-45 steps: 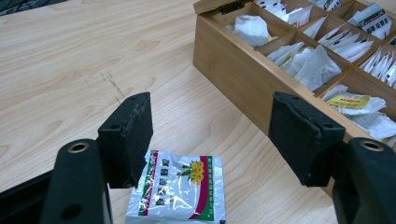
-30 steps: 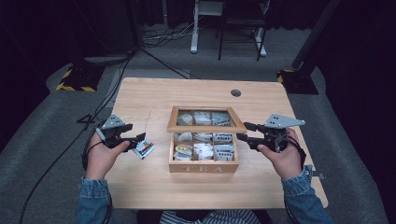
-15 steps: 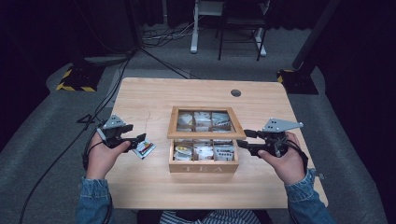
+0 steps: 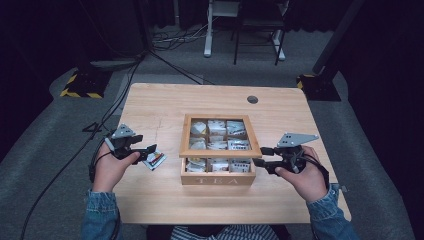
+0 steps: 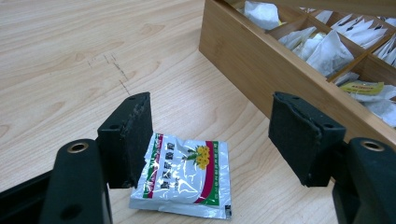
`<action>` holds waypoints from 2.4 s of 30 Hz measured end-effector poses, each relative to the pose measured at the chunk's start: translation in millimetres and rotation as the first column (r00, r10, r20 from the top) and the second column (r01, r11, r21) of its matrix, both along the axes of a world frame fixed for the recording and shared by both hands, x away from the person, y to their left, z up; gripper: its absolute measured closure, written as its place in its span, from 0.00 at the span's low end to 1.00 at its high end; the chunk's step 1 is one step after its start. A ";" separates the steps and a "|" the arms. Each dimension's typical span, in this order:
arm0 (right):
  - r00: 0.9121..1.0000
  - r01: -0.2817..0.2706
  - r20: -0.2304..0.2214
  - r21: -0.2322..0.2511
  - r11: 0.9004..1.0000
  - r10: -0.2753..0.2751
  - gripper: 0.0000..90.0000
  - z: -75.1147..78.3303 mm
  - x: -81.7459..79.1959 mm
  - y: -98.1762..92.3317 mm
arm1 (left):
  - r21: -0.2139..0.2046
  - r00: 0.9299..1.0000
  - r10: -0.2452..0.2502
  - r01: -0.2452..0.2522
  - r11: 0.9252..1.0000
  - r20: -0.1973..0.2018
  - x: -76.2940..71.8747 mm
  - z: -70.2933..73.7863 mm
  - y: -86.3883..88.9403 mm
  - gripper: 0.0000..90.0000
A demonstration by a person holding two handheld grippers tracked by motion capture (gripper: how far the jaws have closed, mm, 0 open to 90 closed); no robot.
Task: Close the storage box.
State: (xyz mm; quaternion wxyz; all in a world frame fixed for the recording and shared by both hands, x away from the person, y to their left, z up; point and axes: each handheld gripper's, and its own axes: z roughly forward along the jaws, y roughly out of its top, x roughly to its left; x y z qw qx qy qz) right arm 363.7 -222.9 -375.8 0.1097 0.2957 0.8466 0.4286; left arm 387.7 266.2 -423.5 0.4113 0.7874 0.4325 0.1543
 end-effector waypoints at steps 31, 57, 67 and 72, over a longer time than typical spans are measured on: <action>0.993 -0.057 -0.106 -0.148 0.987 0.041 0.53 -27.9 -0.7 9.0 | 0.012 1.000 0.008 -0.008 1.000 -0.018 1.3 -3.5 2.5 0.33; 0.995 -0.025 -0.095 -0.151 0.988 0.011 0.39 -28.4 0.4 5.5 | 0.022 1.000 0.002 -0.001 1.000 -0.031 2.6 -6.2 0.3 0.33; 0.999 0.034 -0.030 -0.036 0.999 -0.035 0.34 -16.0 12.3 -9.3 | 0.028 0.999 0.019 -0.018 0.999 -0.029 -8.4 -5.3 8.0 0.33; 0.999 0.038 0.022 -0.018 0.999 -0.037 0.28 -15.7 22.2 -20.0 | 0.023 0.999 0.035 -0.035 0.999 -0.022 -12.8 -4.8 14.3 0.33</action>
